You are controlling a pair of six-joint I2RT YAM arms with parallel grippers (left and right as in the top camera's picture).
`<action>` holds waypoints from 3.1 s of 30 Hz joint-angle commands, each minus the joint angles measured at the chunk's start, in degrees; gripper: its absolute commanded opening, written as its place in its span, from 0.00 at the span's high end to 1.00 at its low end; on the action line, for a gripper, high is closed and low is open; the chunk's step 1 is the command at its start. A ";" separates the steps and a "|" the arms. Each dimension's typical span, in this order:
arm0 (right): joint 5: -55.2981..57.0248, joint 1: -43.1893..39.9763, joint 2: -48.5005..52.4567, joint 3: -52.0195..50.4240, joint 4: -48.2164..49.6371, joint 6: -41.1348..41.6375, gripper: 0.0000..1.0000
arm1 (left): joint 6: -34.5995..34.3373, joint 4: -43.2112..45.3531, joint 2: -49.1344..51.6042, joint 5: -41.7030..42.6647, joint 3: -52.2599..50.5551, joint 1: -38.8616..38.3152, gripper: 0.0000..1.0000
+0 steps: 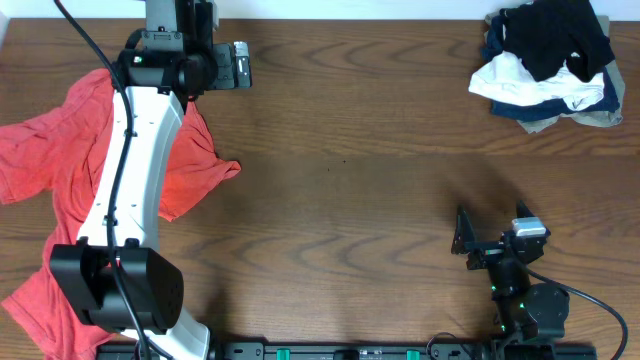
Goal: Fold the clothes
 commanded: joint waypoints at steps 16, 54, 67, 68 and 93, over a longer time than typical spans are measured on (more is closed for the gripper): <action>0.55 1.20 -0.44 -0.09 -0.26 -0.09 0.01 | -0.48 -0.90 0.07 -0.52 -0.24 0.04 0.02; 0.55 1.20 -0.42 -0.09 -0.24 -0.09 0.01 | -2.21 49.86 -93.37 -5.05 -96.17 4.85 0.02; 0.55 1.20 -0.42 -0.09 -0.26 -0.09 0.01 | -2.21 49.86 -93.37 -5.05 -96.17 4.85 0.02; 0.55 1.20 -0.42 -0.09 -0.26 -0.09 0.01 | -2.21 49.86 -93.37 -5.05 -96.17 4.85 0.02; 0.55 1.20 -0.42 -0.09 -0.26 -0.09 0.01 | -2.21 49.86 -93.37 -5.05 -96.17 4.85 0.02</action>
